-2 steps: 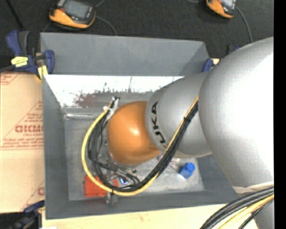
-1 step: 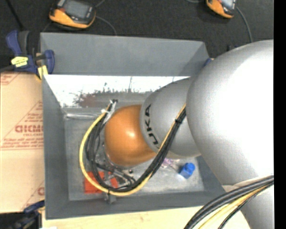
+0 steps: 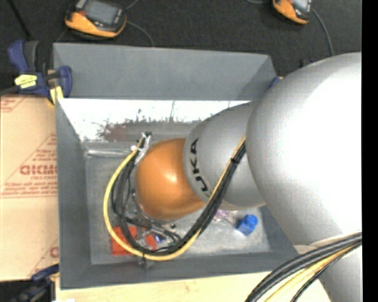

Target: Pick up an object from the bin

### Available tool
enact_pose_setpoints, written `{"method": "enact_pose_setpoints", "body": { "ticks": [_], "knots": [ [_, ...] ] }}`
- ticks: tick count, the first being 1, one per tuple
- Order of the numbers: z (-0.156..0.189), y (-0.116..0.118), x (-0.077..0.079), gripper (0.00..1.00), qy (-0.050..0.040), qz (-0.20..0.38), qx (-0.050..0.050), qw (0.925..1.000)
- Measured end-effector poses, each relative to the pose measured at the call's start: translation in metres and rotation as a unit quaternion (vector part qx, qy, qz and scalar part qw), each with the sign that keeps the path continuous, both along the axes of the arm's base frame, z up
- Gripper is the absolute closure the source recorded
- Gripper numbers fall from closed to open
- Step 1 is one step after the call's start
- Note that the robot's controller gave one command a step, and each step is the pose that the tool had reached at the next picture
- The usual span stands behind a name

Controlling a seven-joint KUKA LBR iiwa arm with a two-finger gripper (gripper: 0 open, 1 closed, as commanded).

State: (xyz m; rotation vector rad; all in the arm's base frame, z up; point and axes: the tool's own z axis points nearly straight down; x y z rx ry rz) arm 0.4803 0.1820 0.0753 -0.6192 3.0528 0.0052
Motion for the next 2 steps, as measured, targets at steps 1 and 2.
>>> {"method": "enact_pose_setpoints", "body": {
  "ticks": [1, 2],
  "knots": [
    [-0.002, -0.001, -0.003, 1.00, 0.0046, -0.003, -0.002, 1.0000],
    [0.045, -0.002, -0.001, 1.00, 0.0096, -0.006, -0.003, 0.9999]
  ]
}}
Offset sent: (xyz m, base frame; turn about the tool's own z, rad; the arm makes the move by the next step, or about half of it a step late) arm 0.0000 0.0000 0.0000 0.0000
